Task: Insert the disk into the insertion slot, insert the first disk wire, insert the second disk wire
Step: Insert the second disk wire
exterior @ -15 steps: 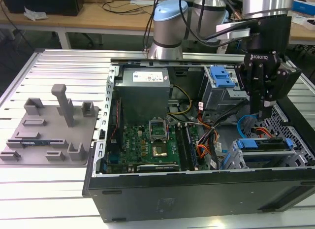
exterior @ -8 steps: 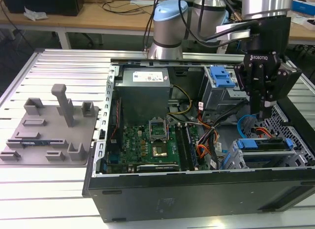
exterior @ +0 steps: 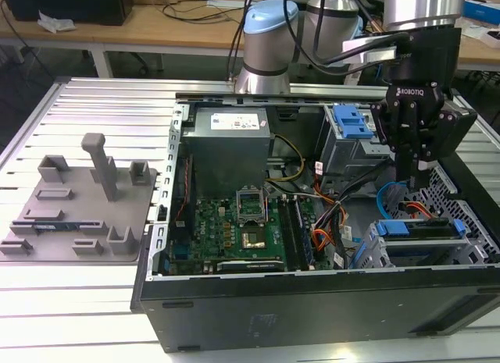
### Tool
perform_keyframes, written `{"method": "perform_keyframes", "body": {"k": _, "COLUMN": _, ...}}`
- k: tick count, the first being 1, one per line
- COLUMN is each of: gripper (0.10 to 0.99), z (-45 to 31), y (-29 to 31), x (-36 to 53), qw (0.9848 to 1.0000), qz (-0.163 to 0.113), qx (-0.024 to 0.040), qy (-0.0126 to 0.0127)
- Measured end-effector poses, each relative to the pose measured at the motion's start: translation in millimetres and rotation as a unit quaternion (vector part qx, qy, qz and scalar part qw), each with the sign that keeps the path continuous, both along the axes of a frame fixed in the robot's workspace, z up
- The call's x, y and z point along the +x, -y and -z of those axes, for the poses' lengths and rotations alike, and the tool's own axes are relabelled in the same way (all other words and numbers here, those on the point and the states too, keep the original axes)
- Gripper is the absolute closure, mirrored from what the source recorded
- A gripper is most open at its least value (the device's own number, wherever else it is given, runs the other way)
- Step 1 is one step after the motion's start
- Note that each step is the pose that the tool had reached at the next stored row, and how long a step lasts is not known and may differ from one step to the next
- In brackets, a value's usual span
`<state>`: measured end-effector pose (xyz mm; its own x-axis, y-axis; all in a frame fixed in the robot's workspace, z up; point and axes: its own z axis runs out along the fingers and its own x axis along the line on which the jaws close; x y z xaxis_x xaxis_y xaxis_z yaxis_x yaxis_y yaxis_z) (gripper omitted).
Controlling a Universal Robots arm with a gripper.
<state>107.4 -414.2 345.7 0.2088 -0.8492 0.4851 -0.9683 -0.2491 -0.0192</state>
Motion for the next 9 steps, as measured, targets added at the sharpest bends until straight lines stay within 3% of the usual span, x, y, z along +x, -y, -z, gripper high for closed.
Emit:
{"method": "perform_keyframes", "body": {"k": 2, "gripper": 0.804, "z": 0.0, "y": 0.0, "x": 0.1, "qw": 1.0, "qz": 0.001, "qx": -0.0001, "qy": -0.0002}}
{"method": "perform_keyframes", "body": {"k": 3, "gripper": 0.804, "z": 0.1, "y": 0.0, "x": 0.2, "qw": 1.0, "qz": 0.002, "qx": -0.0001, "qy": -0.0004}}
{"method": "perform_keyframes", "body": {"k": 4, "gripper": 0.875, "z": 0.2, "y": 0.0, "x": 0.2, "qw": 1.0, "qz": 0.003, "qx": 0.0, "qy": -0.0005}}
{"method": "perform_keyframes", "body": {"k": 9, "gripper": 0.89, "z": 0.5, "y": 0.1, "x": 0.6, "qw": 1.0, "qz": 0.006, "qx": 0.0, "qy": -0.0014}}
